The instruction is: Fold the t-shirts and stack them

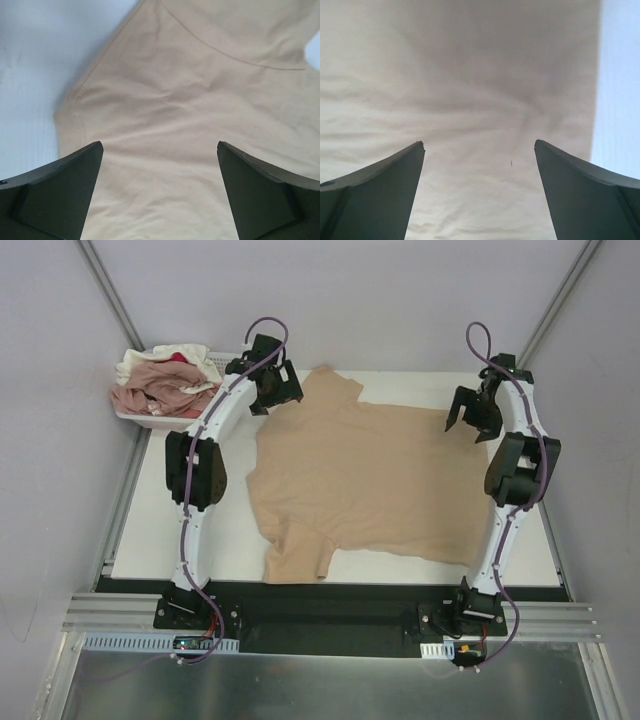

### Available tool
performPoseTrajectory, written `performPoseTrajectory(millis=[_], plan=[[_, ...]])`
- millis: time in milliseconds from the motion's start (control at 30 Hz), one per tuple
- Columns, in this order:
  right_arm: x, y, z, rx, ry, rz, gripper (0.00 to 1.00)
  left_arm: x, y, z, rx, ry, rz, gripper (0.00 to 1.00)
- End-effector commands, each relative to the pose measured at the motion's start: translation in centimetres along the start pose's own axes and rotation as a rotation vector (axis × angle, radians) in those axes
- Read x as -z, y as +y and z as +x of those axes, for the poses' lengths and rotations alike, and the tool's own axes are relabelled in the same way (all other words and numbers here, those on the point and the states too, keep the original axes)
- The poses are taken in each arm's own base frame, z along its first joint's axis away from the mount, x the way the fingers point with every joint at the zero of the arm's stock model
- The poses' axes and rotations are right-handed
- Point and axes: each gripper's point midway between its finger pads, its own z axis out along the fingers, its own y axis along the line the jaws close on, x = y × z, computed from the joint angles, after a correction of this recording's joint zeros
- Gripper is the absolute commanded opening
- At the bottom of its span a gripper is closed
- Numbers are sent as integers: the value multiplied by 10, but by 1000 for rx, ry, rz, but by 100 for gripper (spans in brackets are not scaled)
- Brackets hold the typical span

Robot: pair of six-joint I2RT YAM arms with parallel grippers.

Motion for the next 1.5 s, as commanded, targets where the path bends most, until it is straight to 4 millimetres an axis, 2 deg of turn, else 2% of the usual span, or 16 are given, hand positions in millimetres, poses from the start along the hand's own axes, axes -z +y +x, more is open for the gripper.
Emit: performPoseTrajectory(millis=[0,33,67,100,133,167,233,300,333,400,433,633,900,1133,1367,1467], plan=[[128,8,-15,-2,-269,24,97,104,-27,-30,-72,-171,69,99],[160,11,-10,-19,-340,19,97,134,-27,-32,-75,-222,69,99],[141,0,22,-49,-271,51,97,129,-16,-8,-94,-181,31,99],[147,0,26,-93,-313,48,97,138,-22,11,-123,-171,34,99],[175,1,37,-95,-386,38,97,166,-21,18,-131,-202,50,99],[152,-13,73,-147,-319,86,97,156,-5,51,-139,-139,10,99],[174,-18,100,-219,-390,89,97,171,12,105,-159,-82,3,99],[157,-31,145,-276,-341,131,97,195,23,133,-122,-93,25,99],[170,-30,156,-313,-394,109,97,186,42,174,-148,-27,-9,99],[153,-33,193,-333,-347,93,97,203,53,205,-102,-14,31,99],[161,-31,203,-348,-381,70,97,196,71,241,-134,49,6,99],[155,-62,278,-391,-351,178,97,207,118,332,10,214,79,99],[144,-75,316,-528,-326,222,97,202,137,383,27,384,86,86],[125,-66,336,-662,-165,177,97,181,140,391,-8,388,40,64],[114,-72,341,-805,-164,169,97,164,143,388,-26,364,-39,32],[108,-76,345,-827,-162,187,97,159,141,390,-31,369,-32,7]])
